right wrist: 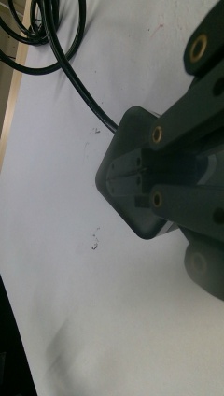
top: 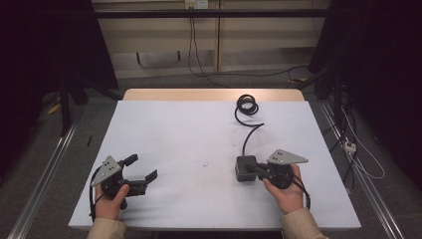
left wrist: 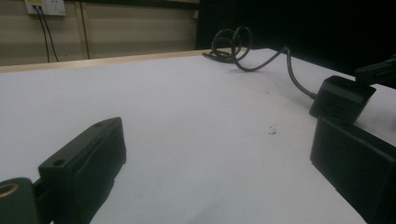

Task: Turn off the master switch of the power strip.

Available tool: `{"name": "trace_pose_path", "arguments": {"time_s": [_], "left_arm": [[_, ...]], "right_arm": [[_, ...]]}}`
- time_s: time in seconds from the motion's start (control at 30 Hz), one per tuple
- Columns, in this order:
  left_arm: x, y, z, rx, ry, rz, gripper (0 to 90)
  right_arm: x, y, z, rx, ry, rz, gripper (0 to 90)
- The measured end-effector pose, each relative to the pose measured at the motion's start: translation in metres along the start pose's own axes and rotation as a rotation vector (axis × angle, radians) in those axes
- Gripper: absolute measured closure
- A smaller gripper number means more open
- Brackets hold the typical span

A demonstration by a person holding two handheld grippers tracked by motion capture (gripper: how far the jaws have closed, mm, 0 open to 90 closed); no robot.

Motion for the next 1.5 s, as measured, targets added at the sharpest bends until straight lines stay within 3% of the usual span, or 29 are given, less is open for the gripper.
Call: {"name": "trace_pose_path", "arguments": {"time_s": [1.5], "left_arm": [[-0.0011,0.0024,-0.0011,-0.006,-0.006,-0.005,3.2]], "right_arm": [[-0.0001,-0.0002,-0.0012,-0.006,0.004,0.013,90.0]]}}
Point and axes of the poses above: each handheld gripper's, and its own axes: x roughly backward along the jaws, z roughly out of its top, y roughly to its right, the point moved 4 cm from there along -x, roughly forward along the jaws, and after that the axes turned 3 degrees about x, right-handed, at the moved point
